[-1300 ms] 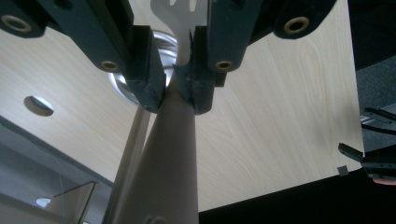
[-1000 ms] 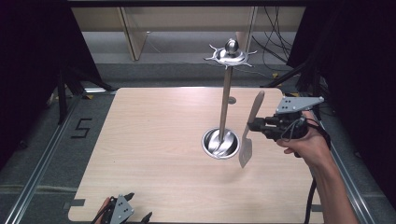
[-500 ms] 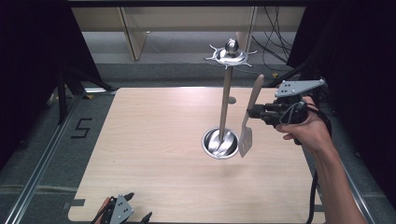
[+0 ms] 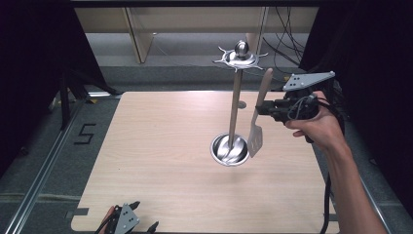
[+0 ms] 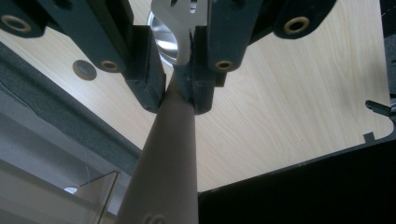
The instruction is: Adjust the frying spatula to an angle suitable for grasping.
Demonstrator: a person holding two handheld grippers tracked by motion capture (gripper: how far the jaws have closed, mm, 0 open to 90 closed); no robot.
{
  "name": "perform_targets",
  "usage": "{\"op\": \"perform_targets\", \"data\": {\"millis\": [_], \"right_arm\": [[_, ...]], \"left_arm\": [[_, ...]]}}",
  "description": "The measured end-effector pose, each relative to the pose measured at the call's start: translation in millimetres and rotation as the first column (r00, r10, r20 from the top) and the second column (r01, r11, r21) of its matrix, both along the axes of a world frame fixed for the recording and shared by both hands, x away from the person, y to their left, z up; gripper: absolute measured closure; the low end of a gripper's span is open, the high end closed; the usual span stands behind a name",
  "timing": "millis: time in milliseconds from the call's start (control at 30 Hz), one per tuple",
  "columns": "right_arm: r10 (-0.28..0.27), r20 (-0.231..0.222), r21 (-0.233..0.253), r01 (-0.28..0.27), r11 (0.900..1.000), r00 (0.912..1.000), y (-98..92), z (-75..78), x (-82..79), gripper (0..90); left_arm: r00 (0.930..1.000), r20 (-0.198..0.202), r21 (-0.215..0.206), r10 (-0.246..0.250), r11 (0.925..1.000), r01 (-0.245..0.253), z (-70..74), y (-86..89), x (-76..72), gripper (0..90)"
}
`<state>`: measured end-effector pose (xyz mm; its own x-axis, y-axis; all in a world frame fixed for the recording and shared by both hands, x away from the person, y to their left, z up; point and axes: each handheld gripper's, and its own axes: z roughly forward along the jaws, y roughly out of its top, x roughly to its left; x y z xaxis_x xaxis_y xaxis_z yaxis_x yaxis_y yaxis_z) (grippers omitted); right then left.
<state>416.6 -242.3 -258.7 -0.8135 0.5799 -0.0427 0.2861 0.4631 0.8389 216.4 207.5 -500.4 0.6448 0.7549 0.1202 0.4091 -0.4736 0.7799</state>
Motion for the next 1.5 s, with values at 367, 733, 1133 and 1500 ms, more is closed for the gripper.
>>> {"op": "perform_targets", "data": {"millis": [367, 733, 1133, 1500], "right_arm": [[-0.021, 0.001, -0.004, 0.021, 1.000, 0.9998, 3.4, 1.8, 7.9, 76.3], [-0.022, -0.016, -0.035, 0.021, 0.999, 0.9996, 10.8, 4.0, 11.4, 76.3], [-0.018, -0.032, -0.046, 0.016, 0.999, 0.9993, 15.8, 2.4, 16.7, 76.1], [-0.020, -0.013, -0.017, 0.019, 1.000, 0.9997, 14.5, 0.5, 17.7, 74.0]], "left_arm": [[1.0000, -0.008, -0.028, 0.002, 0.9996, -0.002, -0.7, -2.2, -1.2, 14.8], [1.0000, 0.001, -0.022, 0.005, 0.9997, -0.005, -2.1, -3.3, -0.9, 14.8], [0.9999, 0.006, -0.006, -0.016, 0.9999, 0.016, -0.4, -2.0, -0.7, 14.8], [1.0000, 0.000, 0.000, -0.008, 1.0000, 0.008, -0.8, -2.1, -0.6, 14.8]]}}
